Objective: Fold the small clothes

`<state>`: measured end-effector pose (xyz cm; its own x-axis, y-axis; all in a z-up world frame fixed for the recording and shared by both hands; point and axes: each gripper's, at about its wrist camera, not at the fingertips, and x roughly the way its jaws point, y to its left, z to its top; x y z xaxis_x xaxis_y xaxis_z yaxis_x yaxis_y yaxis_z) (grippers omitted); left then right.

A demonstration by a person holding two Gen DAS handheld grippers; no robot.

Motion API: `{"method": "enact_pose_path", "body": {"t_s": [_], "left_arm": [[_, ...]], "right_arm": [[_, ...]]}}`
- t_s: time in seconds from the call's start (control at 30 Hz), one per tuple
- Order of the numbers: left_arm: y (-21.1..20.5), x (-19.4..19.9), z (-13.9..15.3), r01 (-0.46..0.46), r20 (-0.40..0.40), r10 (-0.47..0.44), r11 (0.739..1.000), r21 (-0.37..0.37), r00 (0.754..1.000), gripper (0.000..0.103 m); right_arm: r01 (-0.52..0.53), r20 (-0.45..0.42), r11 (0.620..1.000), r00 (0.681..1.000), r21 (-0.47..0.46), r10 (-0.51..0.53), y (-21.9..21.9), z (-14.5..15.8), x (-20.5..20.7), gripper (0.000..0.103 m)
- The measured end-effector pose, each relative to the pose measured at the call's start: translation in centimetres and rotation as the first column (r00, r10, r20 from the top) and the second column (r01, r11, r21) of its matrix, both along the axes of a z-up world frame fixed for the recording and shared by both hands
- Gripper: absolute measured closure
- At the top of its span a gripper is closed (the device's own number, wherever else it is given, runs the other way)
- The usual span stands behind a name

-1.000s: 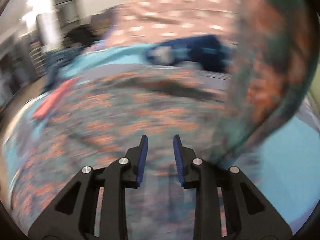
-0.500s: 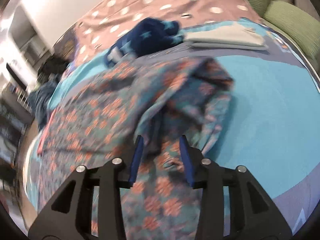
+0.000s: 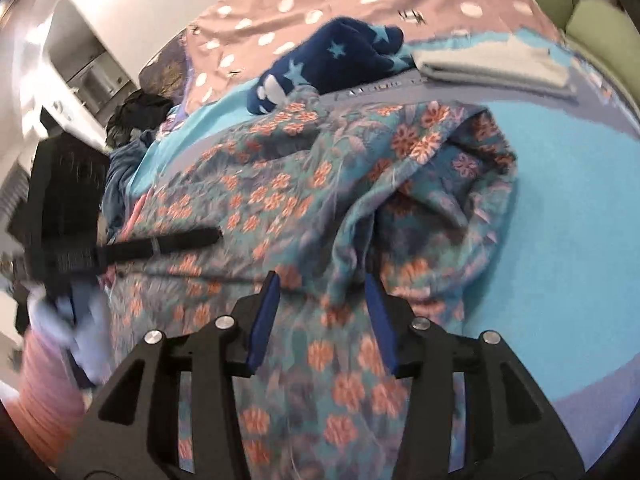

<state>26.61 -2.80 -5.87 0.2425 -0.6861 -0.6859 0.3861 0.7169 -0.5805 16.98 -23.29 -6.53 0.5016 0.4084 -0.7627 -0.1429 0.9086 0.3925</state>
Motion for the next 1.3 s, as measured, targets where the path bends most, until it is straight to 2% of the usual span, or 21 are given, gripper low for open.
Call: {"method": "enact_pose_path", "body": {"t_s": [0.03, 0.07, 0.1, 0.17, 0.23, 0.33, 0.4, 0.5, 0.57, 0.63, 0.67, 0.73, 0.87, 0.97, 1.03, 1.13, 1.3], "left_arm": [[-0.3, 0.1, -0.4, 0.003, -0.003, -0.003, 1.0, 0.008, 1.0, 0.063], [-0.6, 0.2, -0.8, 0.006, -0.007, -0.006, 1.0, 0.012, 1.0, 0.062], [-0.7, 0.3, -1.1, 0.005, -0.012, -0.005, 1.0, 0.01, 1.0, 0.062], [-0.4, 0.1, -1.0, -0.003, -0.007, 0.003, 1.0, 0.001, 1.0, 0.062], [0.3, -0.5, -0.2, -0.006, 0.016, 0.007, 0.999, -0.033, 1.0, 0.062], [2.0, -1.8, 1.0, -0.016, 0.014, 0.018, 0.99, -0.141, 1.0, 0.058], [2.4, -2.8, 1.4, -0.01, 0.005, 0.012, 0.975, -0.22, 1.0, 0.049], [1.7, -3.7, 1.0, 0.009, -0.02, -0.015, 0.963, -0.268, 1.0, 0.047], [1.1, -3.9, -0.1, 0.008, -0.08, -0.035, 0.95, -0.312, 0.996, 0.047], [0.5, -4.0, -1.5, -0.003, -0.165, -0.068, 0.917, -0.4, 0.984, 0.047], [0.0, -4.1, -2.2, -0.011, -0.206, -0.095, 0.887, -0.462, 0.974, 0.047], [-0.7, -4.4, -3.1, -0.036, -0.248, -0.112, 0.851, -0.524, 0.962, 0.047], [-1.4, -3.8, -4.0, -0.095, -0.283, -0.083, 0.822, -0.562, 0.956, 0.047], [-1.2, -2.5, -4.3, -0.175, -0.322, -0.04, 0.773, -0.609, 0.946, 0.046], [-1.2, -2.0, -4.2, -0.206, -0.334, -0.017, 0.756, -0.621, 0.942, 0.045], [-1.8, -1.5, -4.2, -0.247, -0.363, 0.015, 0.757, -0.605, 0.932, 0.045], [-1.5, -1.8, -4.4, -0.287, -0.386, 0.043, 0.744, -0.604, 0.921, 0.045]], "right_arm": [[0.012, -0.018, 1.0, 1.0, -0.006, -0.012, 0.1, -0.4, 0.5, 0.079], [0.026, -0.037, 0.999, 0.999, -0.02, -0.027, 0.2, -0.7, 1.0, 0.091], [0.039, -0.046, 0.999, 0.998, -0.02, -0.04, 0.0, -0.7, 1.2, 0.091], [0.067, -0.03, 0.996, 0.997, 0.058, -0.065, -1.0, 0.3, 0.7, 0.091], [0.082, 0.003, 0.989, 0.997, 0.124, -0.083, -2.0, 2.1, 0.0, 0.096], [0.074, 0.035, 0.975, 0.996, 0.21, -0.083, -2.8, 4.8, -0.7, 0.096], [0.067, 0.055, 0.972, 0.995, 0.227, -0.081, -2.9, 6.2, -1.1, 0.096], [0.068, 0.06, 0.962, 0.994, 0.264, -0.086, -3.0, 6.8, -1.4, 0.096], [0.072, 0.033, 0.938, 0.996, 0.34, -0.089, -3.1, 6.5, -1.5, 0.096], [0.084, 0.024, 0.923, 0.995, 0.376, -0.1, -3.2, 6.3, -1.4, 0.096], [0.09, 0.028, 0.919, 0.994, 0.383, -0.109, -3.3, 6.4, -1.4, 0.096], [0.095, 0.035, 0.912, 0.992, 0.399, -0.118, -3.3, 6.6, -1.2, 0.096], [0.089, 0.042, 0.908, 0.992, 0.409, -0.116, -3.3, 6.9, -1.1, 0.096], [0.089, 0.041, 0.904, 0.992, 0.419, -0.117, -3.1, 6.7, -1.2, 0.096], [0.098, 0.035, 0.898, 0.992, 0.429, -0.125, -3.2, 6.3, -1.4, 0.096], [0.113, 0.016, 0.892, 0.991, 0.438, -0.133, -3.4, 5.5, -1.6, 0.096], [0.131, -0.016, 0.885, 0.99, 0.447, -0.138, -3.6, 4.2, -1.9, 0.096]]}}
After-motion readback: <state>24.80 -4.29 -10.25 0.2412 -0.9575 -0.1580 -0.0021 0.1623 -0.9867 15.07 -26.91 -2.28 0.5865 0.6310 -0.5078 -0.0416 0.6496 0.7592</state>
